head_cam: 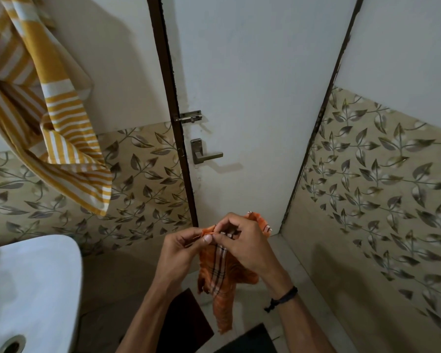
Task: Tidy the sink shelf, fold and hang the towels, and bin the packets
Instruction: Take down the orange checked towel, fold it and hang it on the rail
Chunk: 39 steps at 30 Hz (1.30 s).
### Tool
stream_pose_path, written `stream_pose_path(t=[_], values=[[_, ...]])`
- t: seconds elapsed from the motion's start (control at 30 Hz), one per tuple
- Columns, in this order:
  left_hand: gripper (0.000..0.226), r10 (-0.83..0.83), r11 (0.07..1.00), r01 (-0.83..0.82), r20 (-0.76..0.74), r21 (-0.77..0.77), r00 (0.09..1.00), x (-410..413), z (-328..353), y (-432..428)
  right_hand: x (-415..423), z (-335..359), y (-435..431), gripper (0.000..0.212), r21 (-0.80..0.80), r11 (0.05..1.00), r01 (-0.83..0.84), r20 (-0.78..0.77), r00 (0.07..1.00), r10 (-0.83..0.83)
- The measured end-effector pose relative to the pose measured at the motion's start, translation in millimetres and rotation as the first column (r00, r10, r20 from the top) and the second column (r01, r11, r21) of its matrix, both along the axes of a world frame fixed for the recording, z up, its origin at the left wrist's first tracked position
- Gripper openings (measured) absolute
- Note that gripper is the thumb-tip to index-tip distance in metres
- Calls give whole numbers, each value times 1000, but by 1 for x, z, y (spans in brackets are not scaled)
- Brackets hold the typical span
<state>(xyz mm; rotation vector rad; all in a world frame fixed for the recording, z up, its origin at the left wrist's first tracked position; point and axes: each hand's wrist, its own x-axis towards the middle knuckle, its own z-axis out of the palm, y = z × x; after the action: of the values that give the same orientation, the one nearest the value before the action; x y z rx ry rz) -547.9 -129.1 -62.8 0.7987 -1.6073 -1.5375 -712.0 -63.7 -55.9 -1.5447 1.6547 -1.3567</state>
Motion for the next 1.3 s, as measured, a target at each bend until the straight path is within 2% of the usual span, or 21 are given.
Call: stream_pose_path(t=[0.1, 0.2, 0.27, 0.33, 0.4, 0.47, 0.5, 0.57, 0.63, 0.7, 0.77, 0.83, 0.93, 1.03, 1.17, 1.3], values=[[18, 9, 998, -8, 13, -57, 1000, 3, -1, -6, -19, 4, 3, 13, 180, 980, -83, -8, 996, 85], [19, 50, 995, -49, 7, -87, 999, 10, 3, -14, -53, -14, 1, 14, 479, 872, -103, -229, 944, 237], [19, 84, 991, -84, -2, -102, 996, 14, 7, -20, -73, -30, 1, 13, 630, 777, -10, -386, 864, 323], [21, 104, 986, -104, -6, -127, 995, 18, 9, -27, -89, -42, 3, 12, 683, 714, 153, -502, 809, 306], [24, 129, 982, -128, -3, -138, 992, 23, 8, -34, -101, -48, 6, 16, 684, 679, 268, -536, 816, 218], [22, 148, 978, -143, 24, -153, 989, 26, 6, -40, -109, -51, 7, 10, 686, 665, 295, -507, 850, 145], [21, 162, 974, -153, 43, -166, 986, 26, 4, -42, -111, -51, 7, 4, 679, 671, 297, -496, 860, 121], [19, 223, 961, -206, 78, -184, 972, 27, 1, -47, -116, -52, 8, 13, 631, 707, 320, -468, 884, 18], [18, 320, 932, -291, 117, -215, 940, 30, -5, -56, -117, -48, 11, 12, 556, 753, 352, -440, 893, -92], [15, 399, 898, -351, 151, -266, 904, 34, -10, -65, -115, -42, 16, 5, 437, 817, 376, -495, 859, -131], [15, 460, 869, -407, 159, -281, 874, 35, -14, -72, -112, -34, 20, 8, 285, 891, 353, -630, 770, -103], [15, 501, 851, -454, 150, -263, 852, 37, -17, -76, -113, -25, 25, 14, 242, 921, 305, -652, 754, -79], [16, 521, 843, -477, 160, -249, 838, 39, -17, -78, -122, -14, 31, 20, 313, 927, 208, -547, 837, -3], [16, 510, 852, -479, 132, -210, 850, 38, -17, -76, -126, -2, 34, 21, 387, 908, 162, -520, 851, 70], [16, 469, 880, -457, 80, -131, 880, 38, -16, -82, -125, 11, 41, 18, 461, 881, 105, -385, 918, 92], [15, 433, 897, -427, 34, -112, 901, 41, -11, -87, -126, 22, 48, 7, 493, 862, 116, -355, 931, 78]])
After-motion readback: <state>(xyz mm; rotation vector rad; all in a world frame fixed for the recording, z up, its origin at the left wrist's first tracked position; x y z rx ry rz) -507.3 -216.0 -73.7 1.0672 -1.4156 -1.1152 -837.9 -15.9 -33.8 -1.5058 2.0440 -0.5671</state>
